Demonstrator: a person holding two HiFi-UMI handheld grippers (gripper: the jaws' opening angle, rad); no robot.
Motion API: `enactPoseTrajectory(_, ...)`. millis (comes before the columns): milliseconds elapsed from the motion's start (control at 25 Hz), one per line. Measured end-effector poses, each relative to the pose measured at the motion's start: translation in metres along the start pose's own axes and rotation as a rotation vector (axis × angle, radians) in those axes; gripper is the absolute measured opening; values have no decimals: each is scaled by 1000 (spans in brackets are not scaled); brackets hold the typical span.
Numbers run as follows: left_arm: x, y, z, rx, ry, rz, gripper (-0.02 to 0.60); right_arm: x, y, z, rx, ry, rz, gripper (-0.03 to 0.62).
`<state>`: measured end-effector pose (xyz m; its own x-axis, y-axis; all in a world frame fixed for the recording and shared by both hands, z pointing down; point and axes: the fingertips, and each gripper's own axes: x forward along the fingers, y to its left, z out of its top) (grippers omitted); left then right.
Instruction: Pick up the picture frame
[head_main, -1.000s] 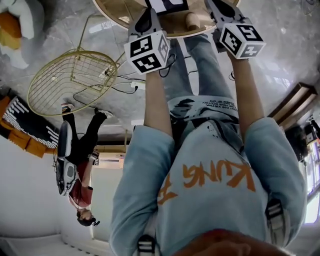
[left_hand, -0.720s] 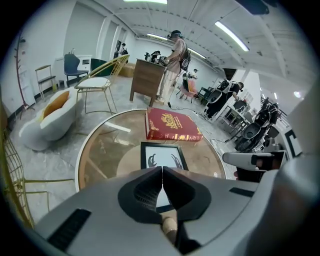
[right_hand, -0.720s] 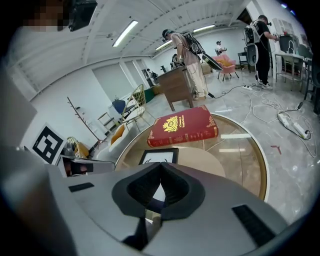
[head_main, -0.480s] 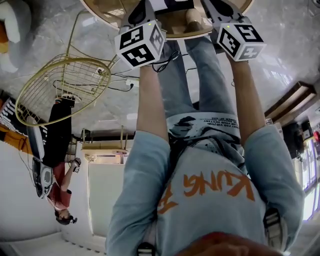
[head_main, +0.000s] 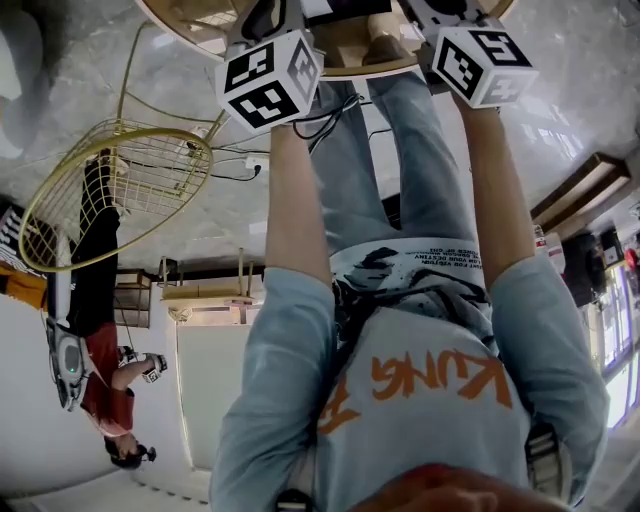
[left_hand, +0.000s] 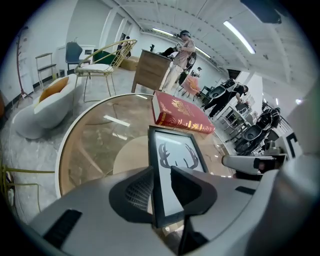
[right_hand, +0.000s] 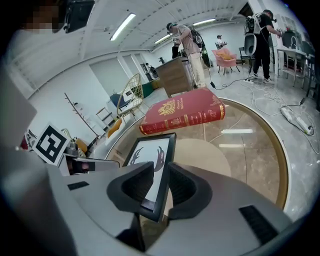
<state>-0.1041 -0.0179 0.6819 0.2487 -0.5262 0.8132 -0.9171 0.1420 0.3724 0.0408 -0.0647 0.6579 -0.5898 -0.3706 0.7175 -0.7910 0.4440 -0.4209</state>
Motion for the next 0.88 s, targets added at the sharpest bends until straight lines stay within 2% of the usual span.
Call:
enactPoseTrajectory(80, 4, 2, -2, 2, 11, -1, 139, 6, -1, -3, 0, 13, 0, 95)
enactPoseTrajectory(200, 13, 3, -2, 15, 30, 3, 149, 15, -4, -5, -9, 42, 0, 109)
enactPoseTrajectory(400, 22, 5, 4, 13, 39, 10, 149, 28, -9, -10, -13, 90, -10, 114)
enactPoseTrajectory(600, 30, 9, -8, 13, 56, 30, 149, 40, -16, -22, 14, 116, -29, 114)
enactPoseTrajectory(880, 43, 14, 0, 13, 61, 31, 140, 68, -20, -17, 20, 155, -36, 104)
